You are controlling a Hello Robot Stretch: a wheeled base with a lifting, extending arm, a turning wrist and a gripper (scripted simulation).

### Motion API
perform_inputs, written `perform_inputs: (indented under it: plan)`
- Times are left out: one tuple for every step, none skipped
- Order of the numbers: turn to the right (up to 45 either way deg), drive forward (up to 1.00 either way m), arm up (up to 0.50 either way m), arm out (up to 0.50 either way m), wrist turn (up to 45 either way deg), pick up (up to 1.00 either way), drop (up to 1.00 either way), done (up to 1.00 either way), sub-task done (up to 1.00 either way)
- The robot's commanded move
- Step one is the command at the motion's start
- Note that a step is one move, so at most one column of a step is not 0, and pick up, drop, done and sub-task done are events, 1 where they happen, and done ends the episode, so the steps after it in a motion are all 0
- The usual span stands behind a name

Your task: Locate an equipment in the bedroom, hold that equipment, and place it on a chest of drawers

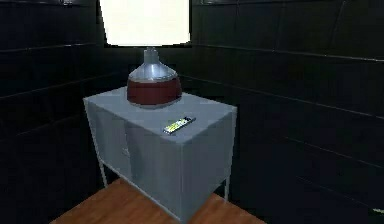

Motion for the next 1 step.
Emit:
perform_inputs:
  plan:
    - [-45.0,0.0,0.0,0.0,0.0,0.0,0.0,0.0,0.0]
